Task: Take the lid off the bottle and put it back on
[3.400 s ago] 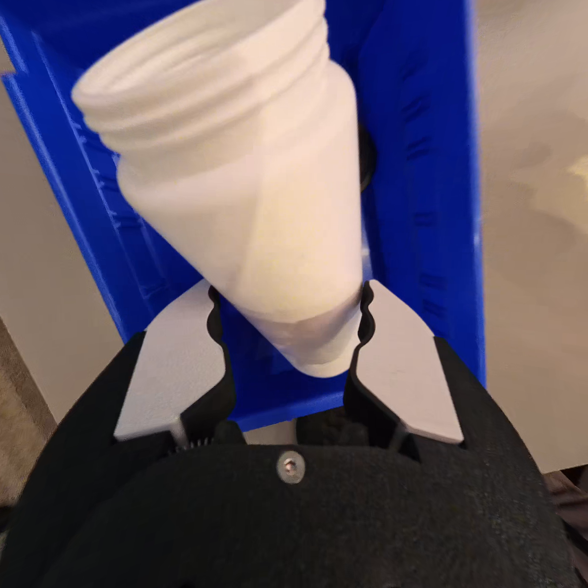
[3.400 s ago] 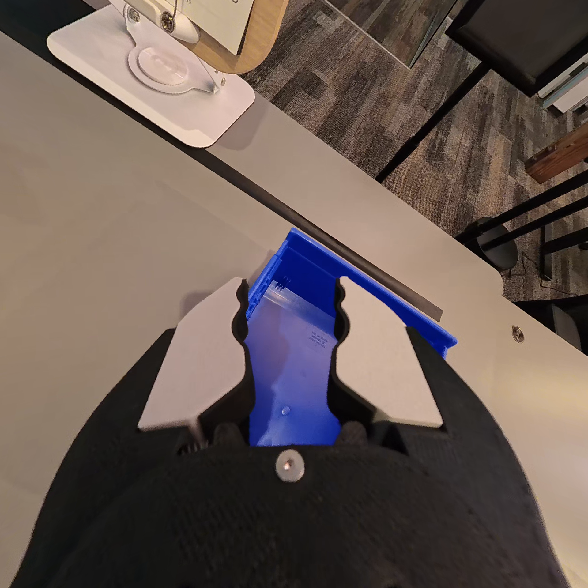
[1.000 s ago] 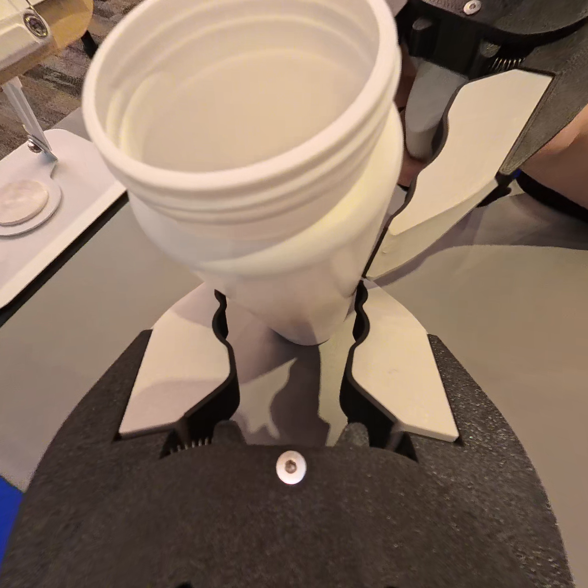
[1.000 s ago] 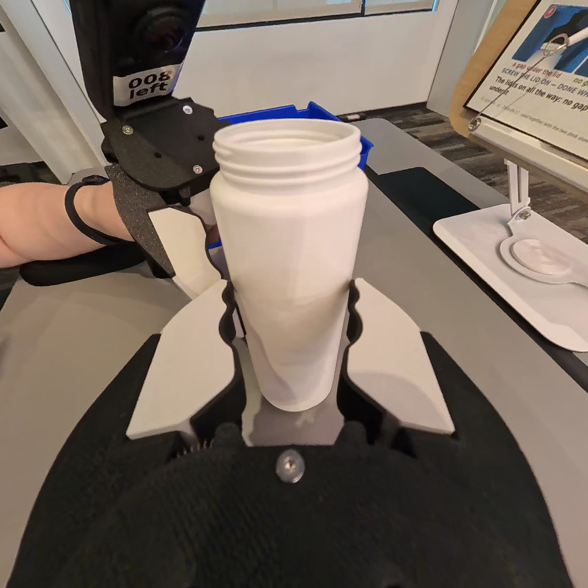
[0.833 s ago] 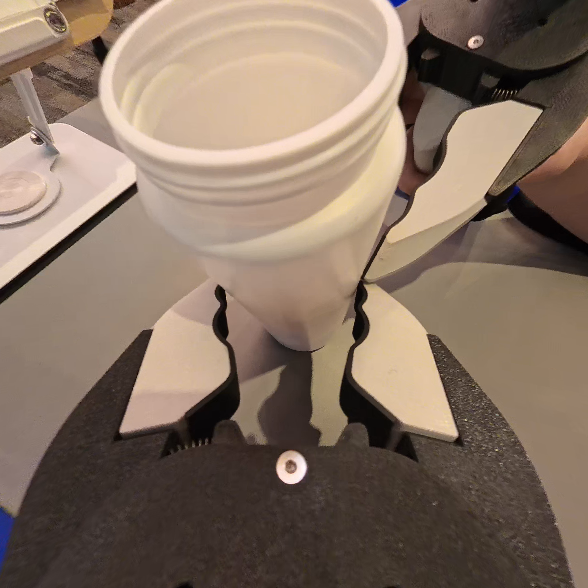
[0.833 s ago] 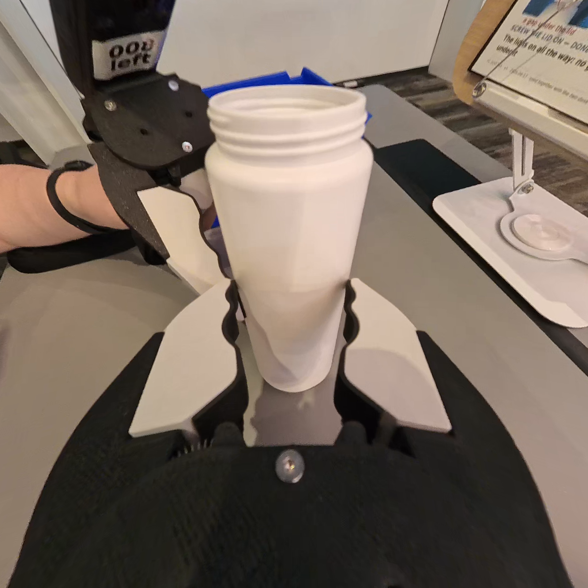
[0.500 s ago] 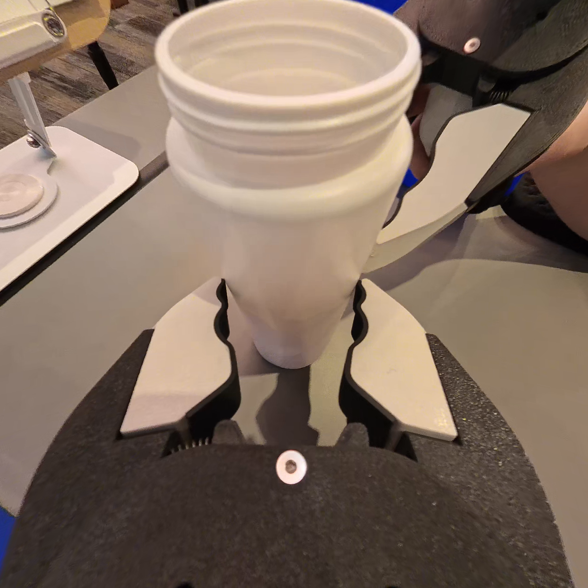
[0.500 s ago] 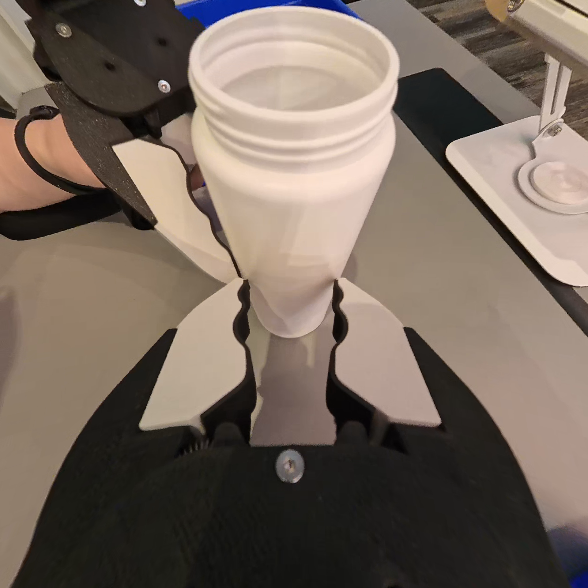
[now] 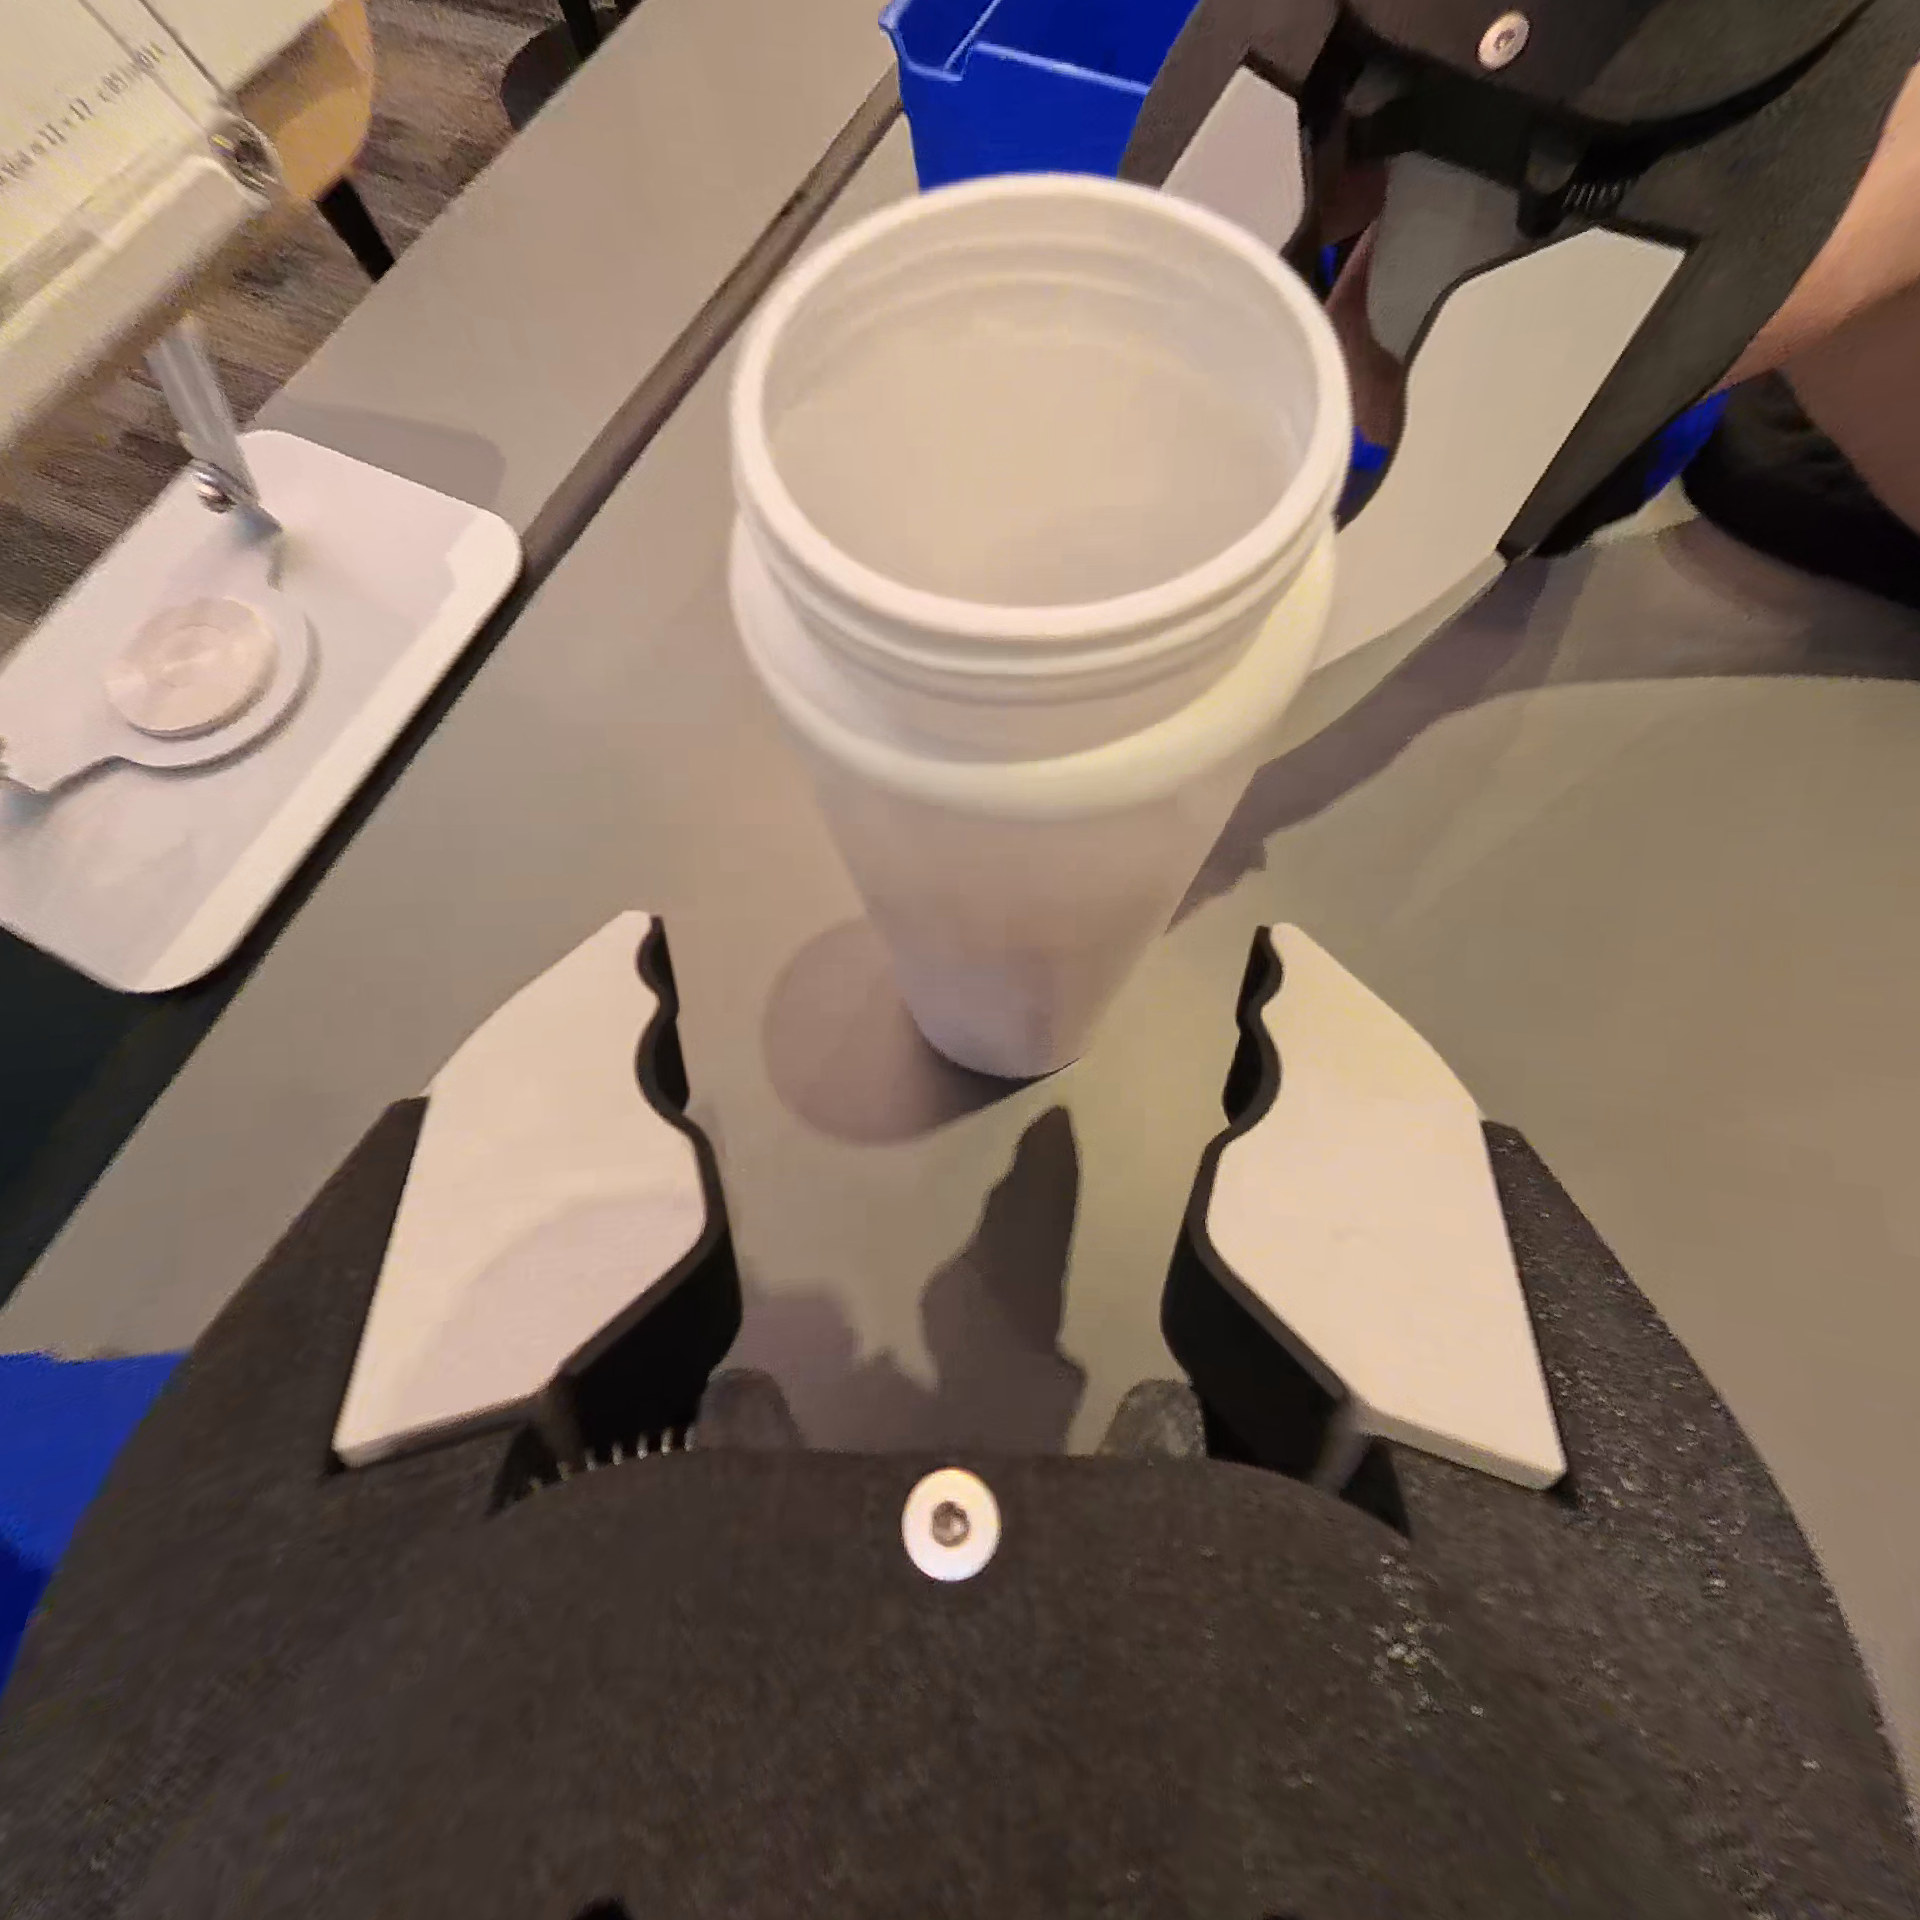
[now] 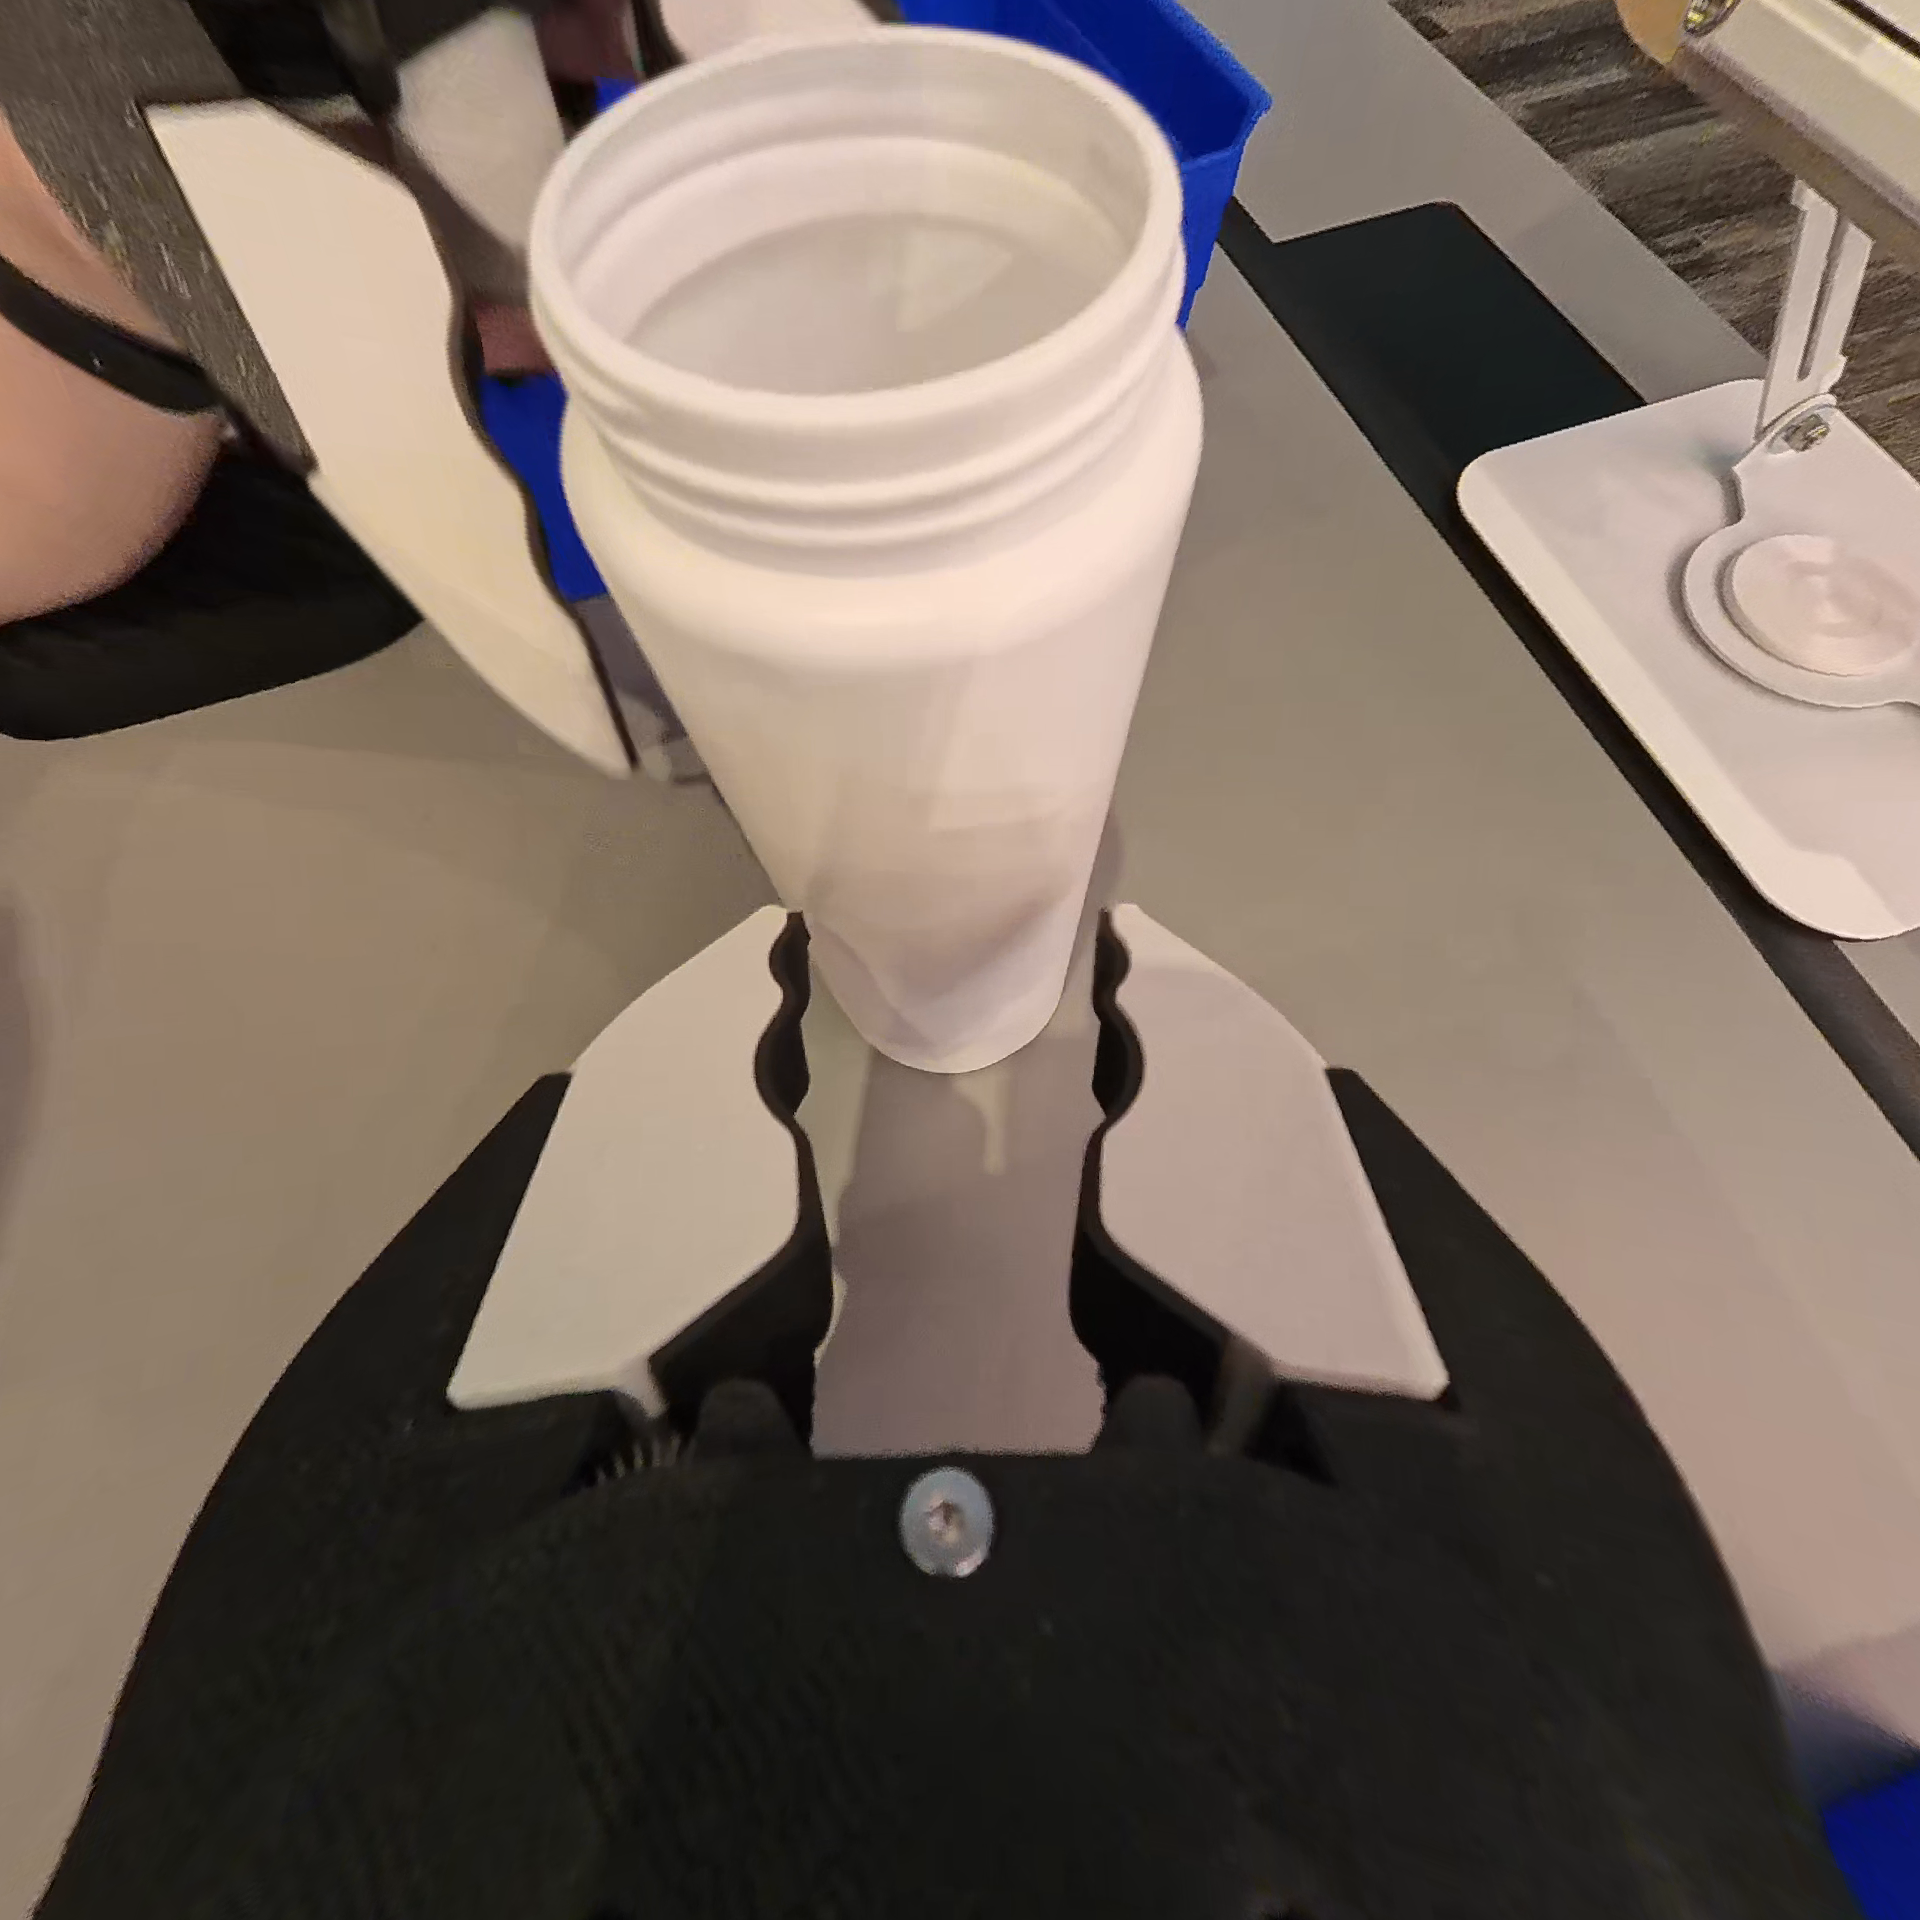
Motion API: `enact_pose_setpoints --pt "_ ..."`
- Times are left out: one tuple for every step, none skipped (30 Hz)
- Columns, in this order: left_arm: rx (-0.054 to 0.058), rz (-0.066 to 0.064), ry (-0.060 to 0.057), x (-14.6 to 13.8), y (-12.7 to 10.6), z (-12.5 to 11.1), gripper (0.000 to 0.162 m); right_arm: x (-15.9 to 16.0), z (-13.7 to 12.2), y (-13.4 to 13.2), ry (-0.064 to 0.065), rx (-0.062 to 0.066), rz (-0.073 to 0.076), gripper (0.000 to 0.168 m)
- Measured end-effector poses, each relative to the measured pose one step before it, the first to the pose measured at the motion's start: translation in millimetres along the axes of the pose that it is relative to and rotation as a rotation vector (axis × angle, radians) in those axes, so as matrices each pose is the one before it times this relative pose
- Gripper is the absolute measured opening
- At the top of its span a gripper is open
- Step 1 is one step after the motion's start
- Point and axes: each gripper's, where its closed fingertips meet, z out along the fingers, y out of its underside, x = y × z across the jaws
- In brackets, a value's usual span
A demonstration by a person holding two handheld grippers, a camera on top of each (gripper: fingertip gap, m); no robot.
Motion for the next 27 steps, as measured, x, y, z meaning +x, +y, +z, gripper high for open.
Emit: enact_pose_setpoints --pt "-0.0070 0.0266 -0.0258 -6.29 -0.35 -9.08 0.103 -0.03 -2.07 -0.92 0.0048 -0.0022 -0.0039 0.055" --pt "-0.0046 0.0237 -0.0531 -11.24 -0.53 -11.87 0.103 -0.16 -2.61 -1.38 0.0049 -0.0008 -0.0034 0.055" --pt "0.0102 0.0150 -0.0665 -14.78 -1.23 -13.96 0.103 -0.33 -2.92 -2.17 0.0044 0.0025 -0.0038 0.056" --pt "0.0195 -0.0003 -0.0637 -16.22 -1.08 -15.04 0.101 -0.21 -3.19 -2.54 0.0050 0.0047 -0.0042 0.056" --pt "0.0240 -0.0156 -0.0603 -17.56 -0.66 -15.05 0.098 -0.12 -3.26 -2.56 0.0057 0.0053 -0.0048 0.057" --pt "0.0234 -0.0242 -0.0665 -19.71 0.11 -13.80 0.093 0.01 -3.09 -2.11 0.0057 0.0026 -0.0058 0.057" --pt "0.0172 -0.0214 -0.0623 -19.17 2.17 -11.46 0.086 0.08 -3.01 -1.85 0.0063 0.0014 -0.0069 0.057" --pt "0.0097 -0.0213 -0.0642 -18.65 5.48 -8.54 0.082 0.15 -2.77 -1.76 0.0065 0.0025 -0.0073 0.057" --pt "0.0018 -0.0186 -0.0582 -17.05 9.09 -5.23 0.082 0.15 -2.49 -1.79 0.0062 0.0034 -0.0066 0.057" --pt "-0.0069 -0.0058 -0.0410 -13.98 11.11 -1.62 0.082 0.09 -2.09 -1.55 0.0053 0.0030 -0.0053 0.057" --pt "-0.0177 0.0039 -0.0360 -12.66 11.41 1.71 0.082 0.03 -1.92 -1.07 0.0039 0.0016 -0.0044 0.057" --pt "-0.0372 0.0021 -0.0370 -12.31 12.41 3.84 0.084 0.05 -1.56 -0.74 0.0035 0.0005 -0.0037 0.057" --pt "-0.0424 -0.0023 -0.0234 -9.61 12.15 4.98 0.086 0.25 -1.40 -0.60 0.0037 0.0006 -0.0034 0.057" --pt "-0.0255 -0.0075 0.0118 -3.33 9.46 5.61 0.086 0.20 -0.99 -0.39 0.0034 0.0005 -0.0031 0.057" --pt "-0.0080 -0.0133 0.0550 4.36 7.16 5.68 0.085 0.21 -0.83 -0.06 0.0024 -0.0017 -0.0034 0.057" --pt "-0.0195 -0.0167 0.0688 6.69 8.83 6.26 0.080 0.42 -0.79 0.21 0.0040 -0.0040 -0.0044 0.057" --pt "-0.0374 -0.0163 0.0458 3.33 10.52 7.34 0.080 0.85 -0.76 0.30 0.0063 -0.0037 -0.0045 0.057" --pt "-0.0455 -0.0065 0.0164 -0.69 10.92 8.26 0.084 0.83 -0.73 0.16 0.0052 -0.0019 -0.0026 0.057" --pt "-0.0498 0.0002 0.0103 -0.86 11.31 8.59 0.085 0.22 -0.50 0.02 0.0006 -0.0004 0.0000 0.057" --pt "-0.0380 0.0039 0.0153 0.48 9.40 8.84 0.085 -0.27 -0.18 0.39 -0.0024 -0.0016 0.0015 0.057" --pt "-0.0213 0.0075 0.0114 0.54 6.59 8.62 0.087 0.22 -0.07 0.58 0.0006 -0.0034 0.0003 0.058" --pt "-0.0113 0.0041 0.0064 0.24 5.16 8.07 0.085 0.64 0.12 0.74 0.0039 -0.0041 -0.0018 0.058" --pt "-0.0159 0.0009 0.0112 1.22 5.12 7.65 0.085 0.43 0.37 0.89 0.0029 -0.0053 -0.0024 0.058" --pt "-0.0157 0.0012 0.0134 1.76 4.24 7.01 0.085 -0.15 0.46 0.94 -0.0002 -0.0054 -0.0019 0.058" --pt "-0.0126 -0.0010 0.0126 2.12 3.33 6.16 0.084 -0.40 0.55 0.78 -0.0018 -0.0042 -0.0012 0.058" --pt "-0.0133 -0.0002 0.0130 2.47 2.94 5.56 0.084 -0.21 0.63 0.76 -0.0008 -0.0046 -0.0011 0.058" --pt "-0.0157 0.0036 0.0128 2.54 3.13 5.21 0.085 0.06 0.37 0.92 0.0011 -0.0060 -0.0021 0.058"
